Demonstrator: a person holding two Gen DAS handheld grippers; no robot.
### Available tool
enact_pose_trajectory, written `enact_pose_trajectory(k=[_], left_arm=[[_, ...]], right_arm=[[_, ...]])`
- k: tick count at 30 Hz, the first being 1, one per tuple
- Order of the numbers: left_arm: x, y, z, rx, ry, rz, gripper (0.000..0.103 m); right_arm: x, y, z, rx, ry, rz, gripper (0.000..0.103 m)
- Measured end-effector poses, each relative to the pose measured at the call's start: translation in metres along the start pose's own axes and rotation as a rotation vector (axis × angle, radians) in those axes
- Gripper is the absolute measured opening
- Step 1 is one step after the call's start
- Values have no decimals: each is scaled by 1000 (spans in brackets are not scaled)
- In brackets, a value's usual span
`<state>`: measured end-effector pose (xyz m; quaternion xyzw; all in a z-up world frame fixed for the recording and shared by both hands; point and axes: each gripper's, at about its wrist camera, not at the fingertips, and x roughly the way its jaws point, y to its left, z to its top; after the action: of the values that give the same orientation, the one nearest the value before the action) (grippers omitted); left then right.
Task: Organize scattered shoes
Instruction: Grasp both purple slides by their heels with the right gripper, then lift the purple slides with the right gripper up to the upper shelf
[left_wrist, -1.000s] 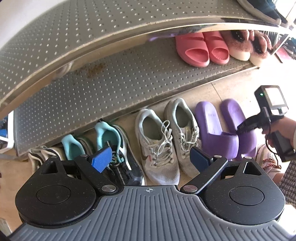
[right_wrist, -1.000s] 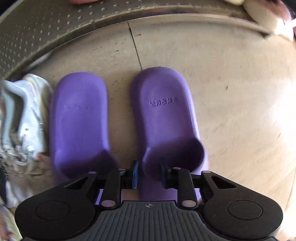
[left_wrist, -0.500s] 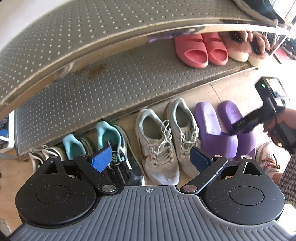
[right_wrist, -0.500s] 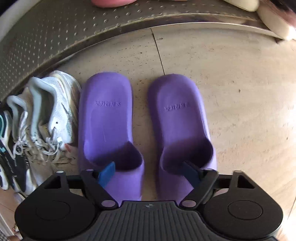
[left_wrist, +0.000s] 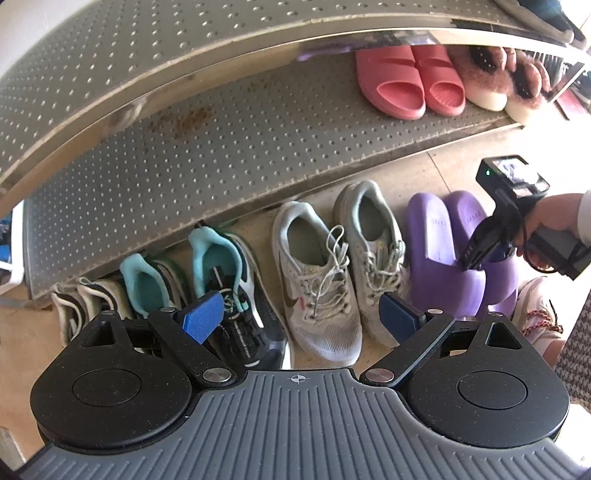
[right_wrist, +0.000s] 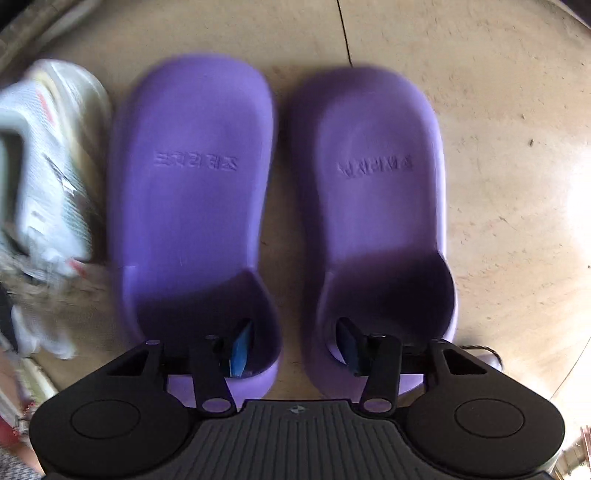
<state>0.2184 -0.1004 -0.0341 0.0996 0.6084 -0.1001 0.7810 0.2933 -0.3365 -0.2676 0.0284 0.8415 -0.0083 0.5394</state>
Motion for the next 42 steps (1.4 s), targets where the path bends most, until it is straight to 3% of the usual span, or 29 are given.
enact_pose_trajectory(k=[2,4,8,11,14,19,22,24,26,29,33,35,37,42], left_arm=[[-1,1,0,-3,-5,4,95],[-2,2,0,-4,-10,5,95],[-12,2,2,-2,-45,3,95],[-19,2,1,-3,-68,3,95],[-29,3,0,-3,-96,2,95],[-51,10,-1,-35,-165,4,95],[-64,14,-4,-58,-203,1,95],[-74,23,-6,-97,-232,-6,95],[-84,32,-9,-136,-262,-14,95],[-90,43,-12,-177,-276,-13,95],[-94,61,-14,-242,-292,-18,95],[-93,66,-11,-242,-292,-18,95],[-89,70,-7,-242,-280,-12,95],[-80,70,3,-232,-261,-16,95]], right_arm=[[2,-2,-5,26,-13,28,42],[2,-3,-10,46,-35,51,21],[-14,9,-44,36,-143,7,19],[-27,4,-64,85,-200,43,17],[-66,-6,-106,179,-338,111,17],[-116,-22,-172,323,-512,270,16],[-139,-35,-216,423,-643,430,16],[-158,-38,-243,445,-725,555,16],[-190,-29,-264,405,-801,620,16],[-233,-9,-271,324,-868,593,17],[-292,42,-232,172,-949,409,17],[-311,74,-198,99,-1043,271,24],[-318,86,-182,63,-1136,192,47],[-312,108,-183,-12,-1251,137,60]])
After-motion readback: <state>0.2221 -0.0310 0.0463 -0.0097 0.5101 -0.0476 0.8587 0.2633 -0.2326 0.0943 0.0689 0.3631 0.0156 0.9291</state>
